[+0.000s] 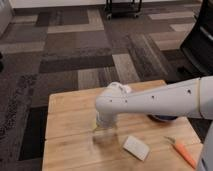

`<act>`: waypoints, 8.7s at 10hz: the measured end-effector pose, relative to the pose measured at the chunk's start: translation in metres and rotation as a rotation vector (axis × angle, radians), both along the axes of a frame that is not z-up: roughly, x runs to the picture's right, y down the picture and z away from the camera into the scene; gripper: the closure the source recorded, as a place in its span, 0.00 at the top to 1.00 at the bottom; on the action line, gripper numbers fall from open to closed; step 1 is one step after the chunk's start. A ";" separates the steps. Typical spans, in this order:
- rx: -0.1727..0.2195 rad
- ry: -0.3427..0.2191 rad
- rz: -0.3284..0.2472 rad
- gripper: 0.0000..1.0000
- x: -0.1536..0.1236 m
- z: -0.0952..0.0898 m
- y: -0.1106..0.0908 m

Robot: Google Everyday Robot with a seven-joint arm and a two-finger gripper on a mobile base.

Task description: Push the eraser across the table

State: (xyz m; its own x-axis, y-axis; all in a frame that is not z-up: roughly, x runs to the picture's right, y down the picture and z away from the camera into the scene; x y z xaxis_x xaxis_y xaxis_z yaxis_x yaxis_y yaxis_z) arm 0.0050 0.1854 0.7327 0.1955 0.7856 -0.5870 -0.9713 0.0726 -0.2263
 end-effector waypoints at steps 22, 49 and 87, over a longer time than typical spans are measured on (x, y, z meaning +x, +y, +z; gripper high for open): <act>0.126 -0.076 -0.226 0.65 -0.062 0.059 -0.148; -0.123 0.052 -0.062 0.65 -0.072 0.116 -0.091; 0.066 -0.003 -0.309 0.65 -0.073 0.107 -0.176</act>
